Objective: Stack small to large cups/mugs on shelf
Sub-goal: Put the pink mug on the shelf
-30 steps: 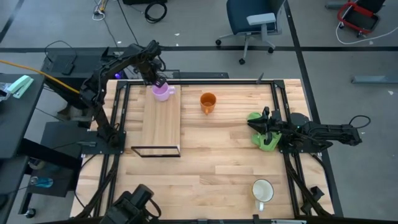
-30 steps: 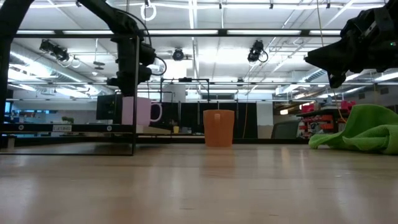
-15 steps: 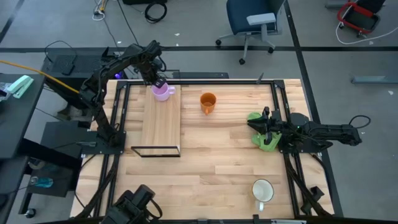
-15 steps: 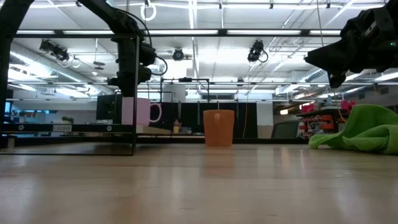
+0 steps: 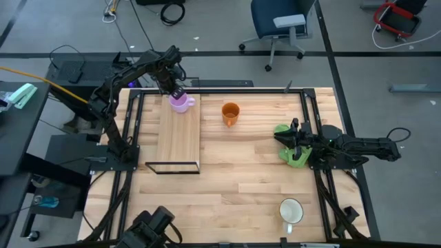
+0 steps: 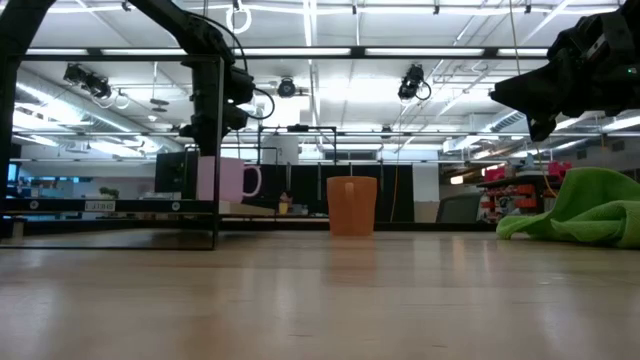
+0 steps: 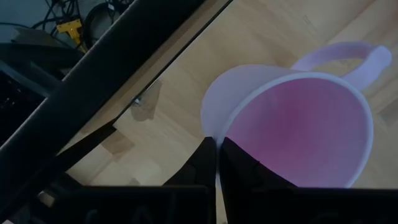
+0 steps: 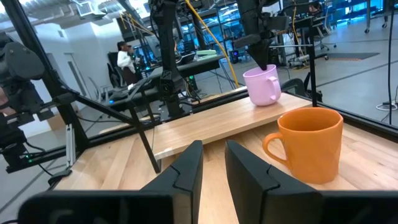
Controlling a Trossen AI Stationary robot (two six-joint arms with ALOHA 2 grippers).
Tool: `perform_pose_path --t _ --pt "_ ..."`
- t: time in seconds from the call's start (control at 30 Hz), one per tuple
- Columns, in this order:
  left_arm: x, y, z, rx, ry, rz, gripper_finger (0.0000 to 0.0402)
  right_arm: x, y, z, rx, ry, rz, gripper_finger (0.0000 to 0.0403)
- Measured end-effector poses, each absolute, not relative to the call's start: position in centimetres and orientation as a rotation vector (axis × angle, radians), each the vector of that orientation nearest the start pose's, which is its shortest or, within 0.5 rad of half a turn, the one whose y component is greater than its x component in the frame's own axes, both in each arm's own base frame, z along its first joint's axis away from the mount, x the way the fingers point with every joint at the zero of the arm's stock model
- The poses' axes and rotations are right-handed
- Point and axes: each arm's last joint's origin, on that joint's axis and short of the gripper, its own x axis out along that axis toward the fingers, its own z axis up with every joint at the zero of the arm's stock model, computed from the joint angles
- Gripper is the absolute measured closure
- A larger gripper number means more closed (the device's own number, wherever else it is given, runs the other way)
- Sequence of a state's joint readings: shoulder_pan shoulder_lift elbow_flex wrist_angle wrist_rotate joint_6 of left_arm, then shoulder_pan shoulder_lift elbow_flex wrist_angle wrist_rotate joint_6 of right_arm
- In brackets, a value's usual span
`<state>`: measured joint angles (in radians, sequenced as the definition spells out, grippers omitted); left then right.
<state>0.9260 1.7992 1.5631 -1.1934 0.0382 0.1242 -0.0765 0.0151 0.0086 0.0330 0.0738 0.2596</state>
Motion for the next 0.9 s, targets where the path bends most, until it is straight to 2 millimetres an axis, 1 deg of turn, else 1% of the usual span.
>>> perform_pose_path --t 0.53,0.73,0.9 --pt "20.84 27.55 26.59 -0.555 1.35 0.629 0.0385 9.76 -0.96 16.84 0.262 -0.046 -0.146 0.0326" --pt "20.82 27.54 26.59 -0.553 1.353 0.628 0.0368 9.76 -0.96 16.84 0.262 -0.046 -0.146 0.0326" --pt "20.81 27.54 26.6 -0.551 1.356 0.632 0.0363 9.76 -0.96 16.85 0.262 -0.046 -0.146 0.0326"
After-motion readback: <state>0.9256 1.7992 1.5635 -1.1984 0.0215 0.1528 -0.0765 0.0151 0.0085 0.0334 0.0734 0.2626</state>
